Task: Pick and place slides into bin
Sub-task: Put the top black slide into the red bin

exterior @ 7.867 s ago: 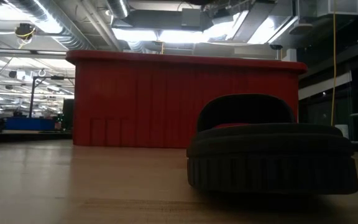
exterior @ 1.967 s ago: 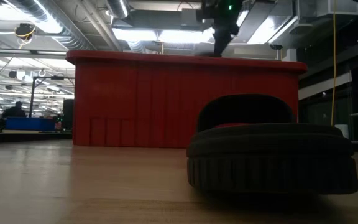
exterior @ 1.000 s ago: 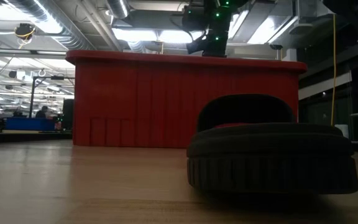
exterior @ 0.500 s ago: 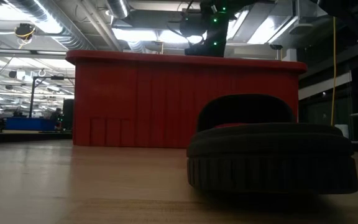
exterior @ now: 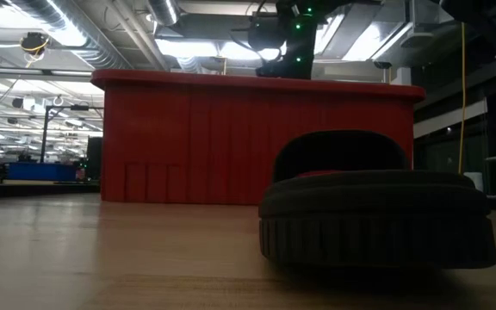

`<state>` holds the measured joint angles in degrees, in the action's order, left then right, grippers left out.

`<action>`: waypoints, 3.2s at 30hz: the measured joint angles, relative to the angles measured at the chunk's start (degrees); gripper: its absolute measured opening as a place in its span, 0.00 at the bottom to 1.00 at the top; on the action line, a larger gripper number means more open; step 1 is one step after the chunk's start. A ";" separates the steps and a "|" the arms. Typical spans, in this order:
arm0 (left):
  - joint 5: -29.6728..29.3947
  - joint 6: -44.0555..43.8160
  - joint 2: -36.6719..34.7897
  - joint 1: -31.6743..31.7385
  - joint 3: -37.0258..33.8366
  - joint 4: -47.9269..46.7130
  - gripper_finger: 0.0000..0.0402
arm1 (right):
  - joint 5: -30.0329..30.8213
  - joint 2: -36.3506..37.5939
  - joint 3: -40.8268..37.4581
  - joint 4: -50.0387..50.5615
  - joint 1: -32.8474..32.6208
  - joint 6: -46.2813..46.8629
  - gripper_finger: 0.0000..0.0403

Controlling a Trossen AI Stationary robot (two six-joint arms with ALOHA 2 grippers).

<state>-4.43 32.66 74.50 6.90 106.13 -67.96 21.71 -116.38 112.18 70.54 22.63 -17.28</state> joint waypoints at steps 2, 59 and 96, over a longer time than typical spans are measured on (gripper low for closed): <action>0.02 0.00 0.00 0.00 0.00 0.00 0.11 | 0.13 0.00 0.00 -1.48 0.09 -0.81 0.08; 0.00 -2.10 0.02 0.00 0.00 -0.15 0.10 | -8.75 -6.86 0.00 -3.12 3.56 -5.74 0.13; 0.02 -4.48 0.02 0.00 -0.04 -0.46 0.09 | -12.96 -8.63 0.00 -3.08 4.59 -5.06 0.34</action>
<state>-4.40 28.18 74.52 6.90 106.08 -68.42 8.75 -125.01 112.18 67.46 27.22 -22.34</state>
